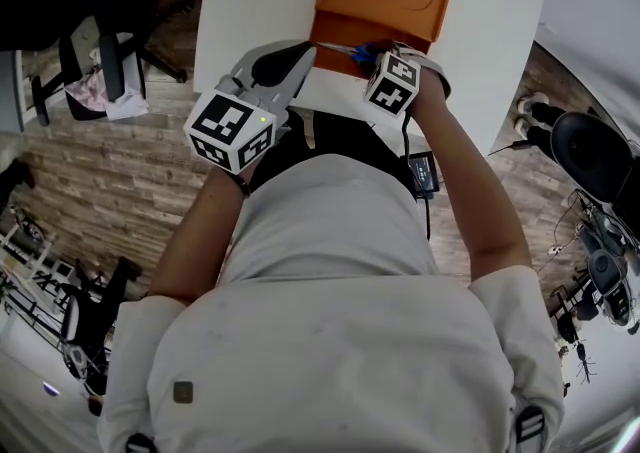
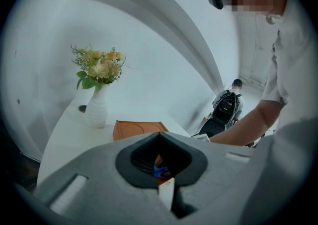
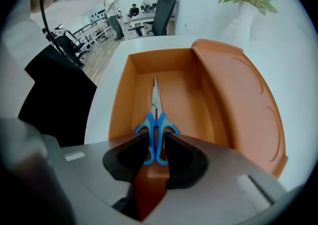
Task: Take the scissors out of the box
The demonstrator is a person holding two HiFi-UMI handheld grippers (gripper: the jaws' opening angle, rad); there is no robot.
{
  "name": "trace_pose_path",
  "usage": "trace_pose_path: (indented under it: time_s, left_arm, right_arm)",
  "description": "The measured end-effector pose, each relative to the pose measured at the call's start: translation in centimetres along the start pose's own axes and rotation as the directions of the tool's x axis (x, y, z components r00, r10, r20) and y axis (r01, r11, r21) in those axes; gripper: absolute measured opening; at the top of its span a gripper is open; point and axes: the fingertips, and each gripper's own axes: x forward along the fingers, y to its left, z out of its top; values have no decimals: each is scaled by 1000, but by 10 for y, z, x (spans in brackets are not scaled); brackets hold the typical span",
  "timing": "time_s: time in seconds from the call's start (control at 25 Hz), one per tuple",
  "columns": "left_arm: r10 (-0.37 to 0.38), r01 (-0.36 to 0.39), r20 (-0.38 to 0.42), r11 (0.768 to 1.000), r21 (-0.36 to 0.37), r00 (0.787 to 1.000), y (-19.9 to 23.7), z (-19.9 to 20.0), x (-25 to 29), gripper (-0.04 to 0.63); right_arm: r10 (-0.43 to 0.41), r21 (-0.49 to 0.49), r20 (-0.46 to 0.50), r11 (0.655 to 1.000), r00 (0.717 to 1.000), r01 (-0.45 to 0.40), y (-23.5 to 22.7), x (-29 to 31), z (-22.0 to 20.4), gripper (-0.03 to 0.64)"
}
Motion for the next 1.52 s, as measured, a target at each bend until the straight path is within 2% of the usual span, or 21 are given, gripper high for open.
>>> trace_pose_path:
  time_s: [0.12, 0.44, 0.92, 1.28, 1.52]
  left_arm:
    - [-2, 2, 1, 1000, 0, 1000, -3, 0, -2, 4]
    - [-4, 4, 5, 1000, 13, 1000, 0, -1, -22, 4]
    - [-55, 53, 19, 995, 80, 998, -3, 6, -66, 4]
    - [-102, 95, 42, 985, 147, 994, -7, 18, -107, 5]
    - [-141, 129, 50, 973, 193, 989, -10, 26, -130, 5]
  right_arm:
    - [-15, 7, 1, 1000, 1000, 15, 0, 0, -4, 97]
    - [-21, 31, -17, 999, 1000, 22, 2, -2, -2, 95]
    - [-164, 143, 7, 977, 986, 161, 6, -43, 20, 94]
    - [-299, 269, 50, 923, 953, 276, 22, -92, 39, 94]
    - [-409, 372, 96, 860, 907, 348, 33, -131, 56, 94]
